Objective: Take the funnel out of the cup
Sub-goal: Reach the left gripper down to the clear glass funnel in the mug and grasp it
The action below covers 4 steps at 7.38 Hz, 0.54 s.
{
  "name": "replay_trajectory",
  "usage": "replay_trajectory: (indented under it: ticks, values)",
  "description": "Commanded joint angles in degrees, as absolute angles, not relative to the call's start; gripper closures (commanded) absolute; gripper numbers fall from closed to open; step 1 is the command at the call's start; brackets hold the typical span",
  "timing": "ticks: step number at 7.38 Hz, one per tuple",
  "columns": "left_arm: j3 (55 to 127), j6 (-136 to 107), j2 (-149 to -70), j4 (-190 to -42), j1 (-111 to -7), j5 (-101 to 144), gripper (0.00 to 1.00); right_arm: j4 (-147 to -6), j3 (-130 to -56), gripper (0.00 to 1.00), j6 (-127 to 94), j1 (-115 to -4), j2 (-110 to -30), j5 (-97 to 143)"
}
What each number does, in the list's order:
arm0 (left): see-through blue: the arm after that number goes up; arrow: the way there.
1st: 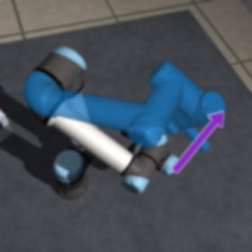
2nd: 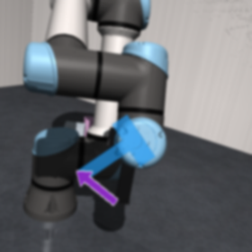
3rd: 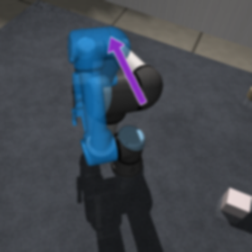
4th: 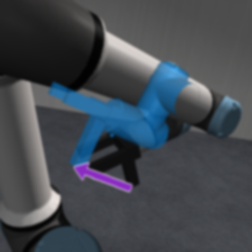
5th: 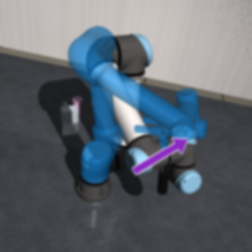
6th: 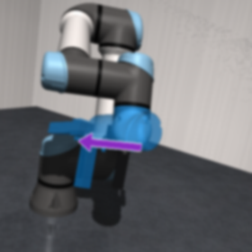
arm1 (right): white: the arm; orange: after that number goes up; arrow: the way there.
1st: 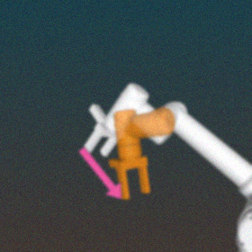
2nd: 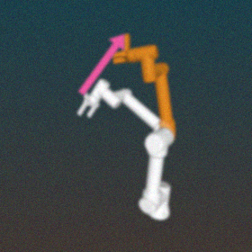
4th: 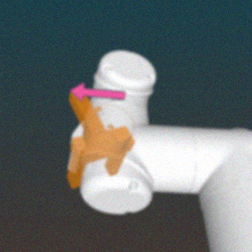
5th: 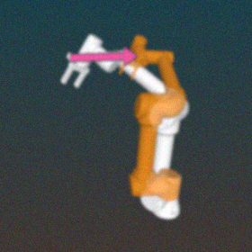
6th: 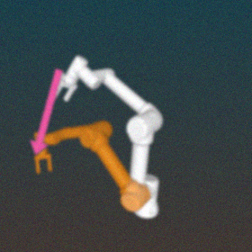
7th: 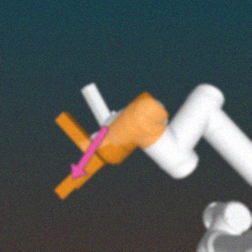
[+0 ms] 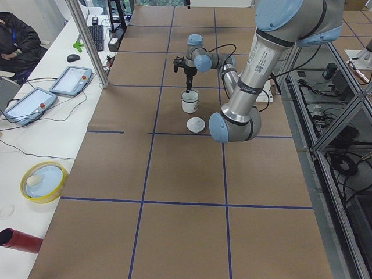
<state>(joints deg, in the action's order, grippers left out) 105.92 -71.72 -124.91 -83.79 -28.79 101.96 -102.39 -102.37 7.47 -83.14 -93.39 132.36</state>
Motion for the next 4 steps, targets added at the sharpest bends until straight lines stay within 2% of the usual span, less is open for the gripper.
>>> replay_trajectory:
  ticks: [1, 4]
  values:
    - [106.3, -71.7, -124.9, -83.2, -28.6, 101.9, 1.0, -102.4, -102.4, 0.0, 7.5, -83.1, -93.4, 132.4]
    - [110.8, -71.1, -125.0, -77.8, -28.7, 101.9, 1.0, -102.4, -102.4, 0.0, 7.5, -83.1, -93.4, 132.4]
